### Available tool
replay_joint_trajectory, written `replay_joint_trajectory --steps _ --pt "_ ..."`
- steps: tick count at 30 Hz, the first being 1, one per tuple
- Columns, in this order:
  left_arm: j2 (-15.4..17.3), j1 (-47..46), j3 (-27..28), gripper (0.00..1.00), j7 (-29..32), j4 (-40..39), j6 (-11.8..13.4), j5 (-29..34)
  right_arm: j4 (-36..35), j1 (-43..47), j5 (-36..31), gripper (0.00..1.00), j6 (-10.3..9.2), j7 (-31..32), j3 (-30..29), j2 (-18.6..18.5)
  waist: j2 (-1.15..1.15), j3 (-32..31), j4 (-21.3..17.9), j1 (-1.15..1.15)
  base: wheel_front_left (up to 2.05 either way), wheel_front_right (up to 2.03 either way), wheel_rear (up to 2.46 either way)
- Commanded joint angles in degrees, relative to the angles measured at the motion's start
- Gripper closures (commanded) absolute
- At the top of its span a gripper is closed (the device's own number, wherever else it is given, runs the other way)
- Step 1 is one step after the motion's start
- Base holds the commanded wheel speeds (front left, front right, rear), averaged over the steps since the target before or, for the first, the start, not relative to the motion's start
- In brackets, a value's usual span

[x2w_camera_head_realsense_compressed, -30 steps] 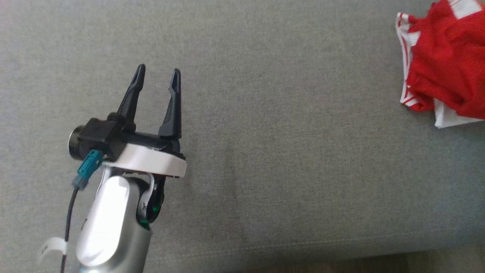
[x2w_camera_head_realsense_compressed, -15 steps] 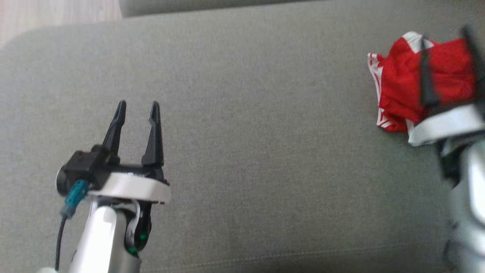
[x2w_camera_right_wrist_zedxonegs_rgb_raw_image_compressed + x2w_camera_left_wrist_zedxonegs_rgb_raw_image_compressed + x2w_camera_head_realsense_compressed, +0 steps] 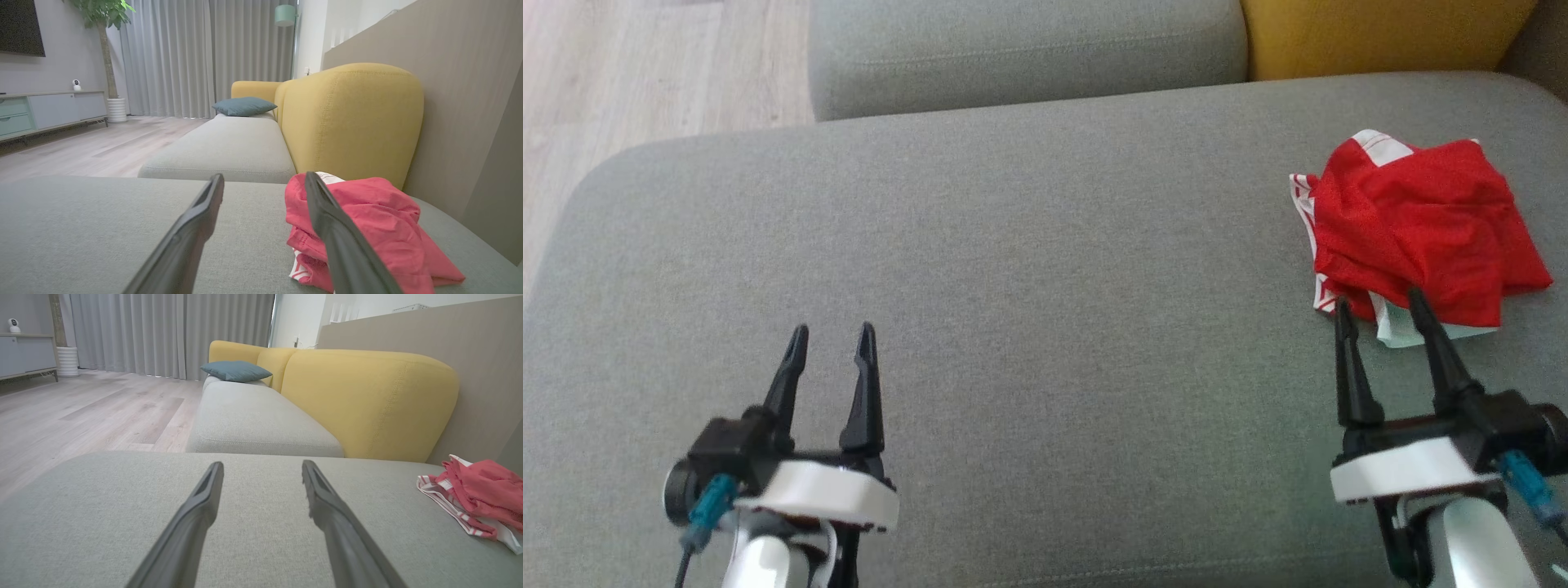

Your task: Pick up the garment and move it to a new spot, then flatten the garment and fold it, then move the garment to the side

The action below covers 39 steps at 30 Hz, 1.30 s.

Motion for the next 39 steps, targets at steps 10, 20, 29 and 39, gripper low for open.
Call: replay_joint_trajectory --steps 10,20,29,39 --pt "0.42 -0.02 1.28 0.0 -0.69 -3.72 1.08 0.27 -5.38 1.63 2.04 0.0 0.37 -0.61 2.39 -0.15 0.0 -0.64 0.36 0.0 0.0 0.0 0.0" --pt "0.42 0.3 1.25 0.0 -0.69 -5.12 1.08 1.35 -5.49 1.71 3.03 0.0 0.37 -0.62 2.64 -0.14 0.0 -0.64 0.56 0.0 0.0 0.0 0.0" --pt "0.42 1.11 2.07 0.0 -0.69 -5.71 0.85 1.06 -5.23 1.78 2.75 0.0 0.37 -0.62 3.41 -0.14 0.0 -0.82 0.16 0.0 0.0 0.0 0.0" --pt "0.42 1.38 2.87 0.0 -0.69 -6.48 0.56 0.54 -4.83 1.68 3.21 0.0 0.37 -0.62 3.98 -0.14 0.0 -0.79 0.01 0.0 0.0 0.0 0.0"
